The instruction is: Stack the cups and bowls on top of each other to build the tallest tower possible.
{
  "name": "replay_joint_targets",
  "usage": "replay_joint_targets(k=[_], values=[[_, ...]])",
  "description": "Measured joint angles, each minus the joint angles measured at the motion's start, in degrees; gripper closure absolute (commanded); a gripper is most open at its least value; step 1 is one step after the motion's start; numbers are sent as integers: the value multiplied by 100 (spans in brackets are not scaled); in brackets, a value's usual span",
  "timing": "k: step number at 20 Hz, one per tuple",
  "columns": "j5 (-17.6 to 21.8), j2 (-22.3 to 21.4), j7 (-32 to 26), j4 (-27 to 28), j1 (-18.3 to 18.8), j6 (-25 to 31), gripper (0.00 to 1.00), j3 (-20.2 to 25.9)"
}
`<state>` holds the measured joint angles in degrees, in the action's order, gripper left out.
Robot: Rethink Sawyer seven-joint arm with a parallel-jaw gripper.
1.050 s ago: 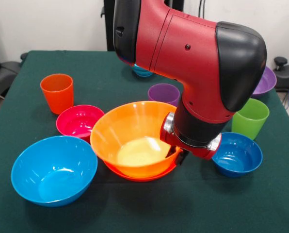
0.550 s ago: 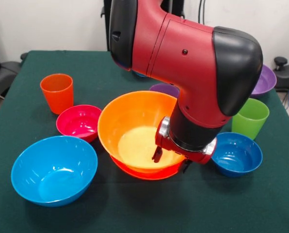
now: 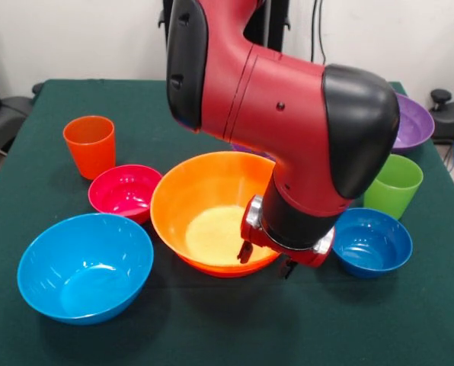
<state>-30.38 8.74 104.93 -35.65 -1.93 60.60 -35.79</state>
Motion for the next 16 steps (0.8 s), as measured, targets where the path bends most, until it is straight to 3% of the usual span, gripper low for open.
replay_joint_targets(k=[10, 16], values=[[177, 12, 0, 126, 18, 421, 0, 124], [203, 28, 0, 567, 150, 1122, 0, 118]])
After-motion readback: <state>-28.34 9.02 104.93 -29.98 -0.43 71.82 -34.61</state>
